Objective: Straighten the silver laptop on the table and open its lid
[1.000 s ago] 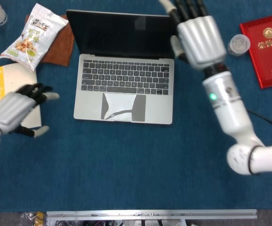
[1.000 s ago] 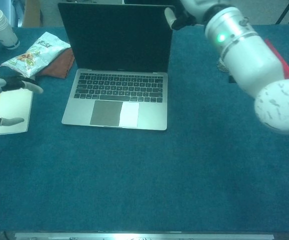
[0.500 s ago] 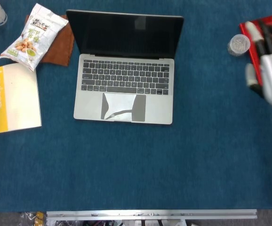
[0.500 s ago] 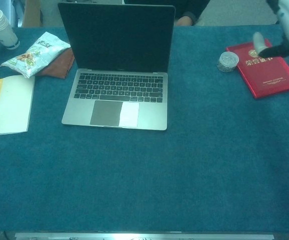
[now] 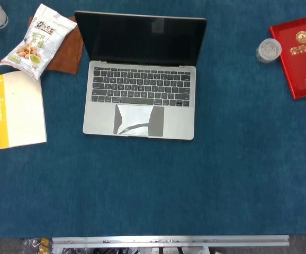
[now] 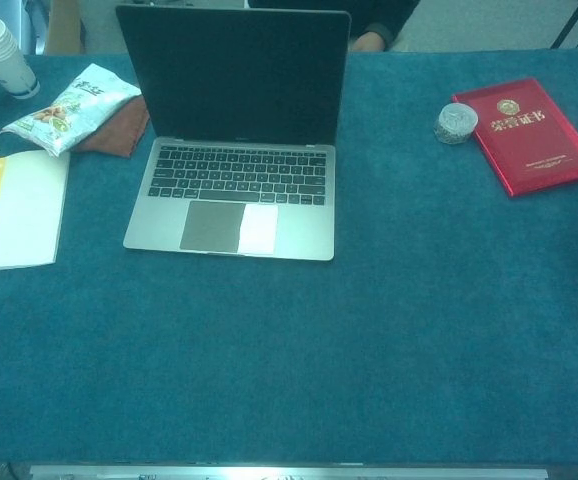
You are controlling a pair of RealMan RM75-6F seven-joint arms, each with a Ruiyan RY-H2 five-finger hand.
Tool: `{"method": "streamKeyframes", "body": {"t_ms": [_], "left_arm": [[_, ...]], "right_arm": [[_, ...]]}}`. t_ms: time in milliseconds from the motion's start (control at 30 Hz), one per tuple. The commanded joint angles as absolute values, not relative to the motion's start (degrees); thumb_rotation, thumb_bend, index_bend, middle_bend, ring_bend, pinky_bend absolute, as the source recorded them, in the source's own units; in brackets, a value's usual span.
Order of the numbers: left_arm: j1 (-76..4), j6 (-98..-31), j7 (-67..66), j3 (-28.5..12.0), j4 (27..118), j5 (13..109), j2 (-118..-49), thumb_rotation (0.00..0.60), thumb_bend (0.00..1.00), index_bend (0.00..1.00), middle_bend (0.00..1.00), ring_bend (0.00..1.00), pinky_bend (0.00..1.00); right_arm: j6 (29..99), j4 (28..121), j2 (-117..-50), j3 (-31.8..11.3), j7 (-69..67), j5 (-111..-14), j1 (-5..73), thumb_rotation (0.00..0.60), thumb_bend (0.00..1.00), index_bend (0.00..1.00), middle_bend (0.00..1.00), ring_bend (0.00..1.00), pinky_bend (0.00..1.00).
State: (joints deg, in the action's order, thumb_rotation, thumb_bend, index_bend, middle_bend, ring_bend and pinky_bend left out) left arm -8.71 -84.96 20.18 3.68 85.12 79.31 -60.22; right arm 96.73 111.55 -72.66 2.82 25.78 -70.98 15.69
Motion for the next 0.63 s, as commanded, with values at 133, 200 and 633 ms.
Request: {"method": "streamKeyframes", "body": {"t_ms": [133, 200, 633], "left_arm": [[-5.93, -86.74, 19.85, 3.58, 86.51, 79.87, -59.5, 0.417, 0.28, 0.15, 0.07, 0.0, 0.04], [-5.27, -86.99, 20.03, 3.34, 86.59, 79.9, -59.51, 0.419, 0.28, 0.15, 0.07, 0.0, 0.04], [-3.8, -86.57, 20.55, 1.05, 86.08, 80.2, -59.9, 0.419, 0.28, 0.15, 0.07, 0.0, 0.04]], "right_arm": [[97.26, 110.87, -72.08, 2.6, 25.32, -72.36, 13.16, 0.6, 0.49, 0.0, 0.0, 0.0, 0.02], [97.04, 110.68, -71.87, 2.37, 25.04, -72.56, 12.46, 0.6, 0.49, 0.0, 0.0, 0.0, 0.02], [94.98, 110.53, -71.38, 0.6, 24.4, -73.35, 9.58, 0.6, 0.49, 0.0, 0.0, 0.0, 0.02]]}}
